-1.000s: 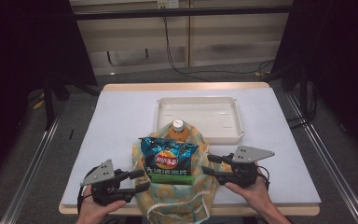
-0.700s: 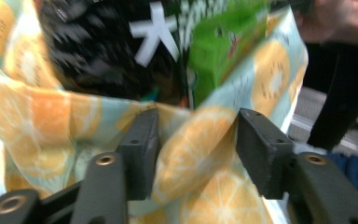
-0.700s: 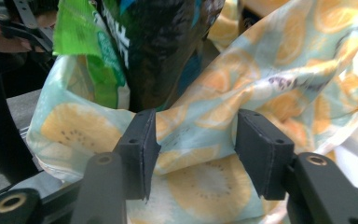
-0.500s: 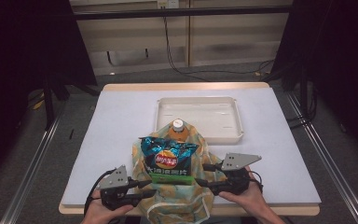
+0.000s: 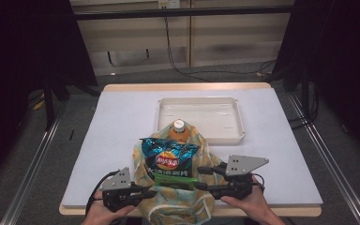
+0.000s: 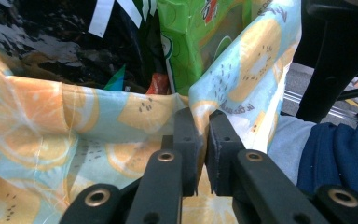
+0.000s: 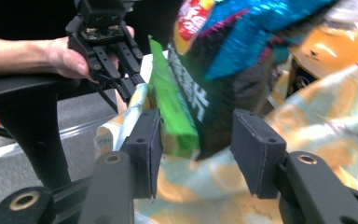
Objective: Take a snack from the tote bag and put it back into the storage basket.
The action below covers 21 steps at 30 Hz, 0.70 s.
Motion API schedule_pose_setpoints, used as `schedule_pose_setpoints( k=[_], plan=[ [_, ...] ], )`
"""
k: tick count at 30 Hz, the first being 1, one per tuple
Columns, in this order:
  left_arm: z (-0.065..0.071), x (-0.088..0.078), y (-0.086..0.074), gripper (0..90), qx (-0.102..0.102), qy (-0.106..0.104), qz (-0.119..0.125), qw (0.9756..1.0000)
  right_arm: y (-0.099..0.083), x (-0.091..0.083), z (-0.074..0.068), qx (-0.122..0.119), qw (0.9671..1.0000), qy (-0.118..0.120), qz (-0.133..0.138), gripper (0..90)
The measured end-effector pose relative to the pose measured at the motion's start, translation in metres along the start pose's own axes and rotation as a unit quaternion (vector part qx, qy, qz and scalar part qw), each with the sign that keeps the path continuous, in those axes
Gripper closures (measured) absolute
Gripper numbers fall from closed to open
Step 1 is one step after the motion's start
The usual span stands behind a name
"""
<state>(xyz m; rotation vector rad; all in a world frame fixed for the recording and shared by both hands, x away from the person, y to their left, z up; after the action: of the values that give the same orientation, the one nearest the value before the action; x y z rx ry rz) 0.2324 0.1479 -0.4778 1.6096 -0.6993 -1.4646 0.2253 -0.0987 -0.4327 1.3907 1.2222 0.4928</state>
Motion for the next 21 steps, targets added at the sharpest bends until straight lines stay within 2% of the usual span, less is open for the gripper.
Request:
schedule_pose_setpoints(
  k=[3, 4, 10, 12, 14, 18, 21],
  plan=[
    [0.0, 0.001, -0.001, 82.0, -0.006, -0.002, 0.001, 1.0, 0.004, 0.005, -0.003, 0.001, 0.9999, 0.013, -0.003, 58.8],
    [0.0, 0.001, -0.002, 81.3, -0.007, -0.002, -0.003, 1.0, 0.005, 0.008, -0.003, 0.008, 0.9999, 0.013, -0.008, 59.1],
    [-0.001, 0.003, 0.001, 77.4, -0.016, -0.005, 0.004, 0.9999, 0.0, 0.023, -0.003, 0.019, 0.999, 0.034, -0.024, 66.5],
    [-0.002, 0.003, 0.0, 76.8, -0.017, -0.006, 0.0, 0.9998, -0.002, 0.026, -0.003, 0.023, 0.9986, 0.039, -0.03, 66.7],
    [-0.004, 0.004, 0.0, 75.3, -0.024, -0.006, 0.007, 0.9997, -0.003, 0.028, -0.002, 0.029, 0.998, 0.043, -0.036, 66.3],
    [-0.005, 0.004, 0.0, 71.8, -0.029, -0.007, 0.01, 0.9995, -0.004, 0.031, -0.003, 0.03, 0.9977, 0.041, -0.044, 63.8],
    [-0.005, 0.004, 0.0, 69.7, -0.03, -0.007, 0.009, 0.9995, -0.007, 0.035, -0.003, 0.035, 0.9973, 0.041, -0.05, 67.1]
  ],
)
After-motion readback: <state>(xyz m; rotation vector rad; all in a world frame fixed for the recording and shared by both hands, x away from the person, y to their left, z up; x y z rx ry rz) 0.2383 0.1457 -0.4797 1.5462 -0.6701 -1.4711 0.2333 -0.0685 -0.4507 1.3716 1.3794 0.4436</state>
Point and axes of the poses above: each handheld gripper's, and its own axes: x roughly forward along the jaws, y roughly out of its top, z roughly to its right, the point moved 6 cm from there along x, roughly forward along the jaws, and after that the axes turned 9 degrees about x, right-handed, at the moved point
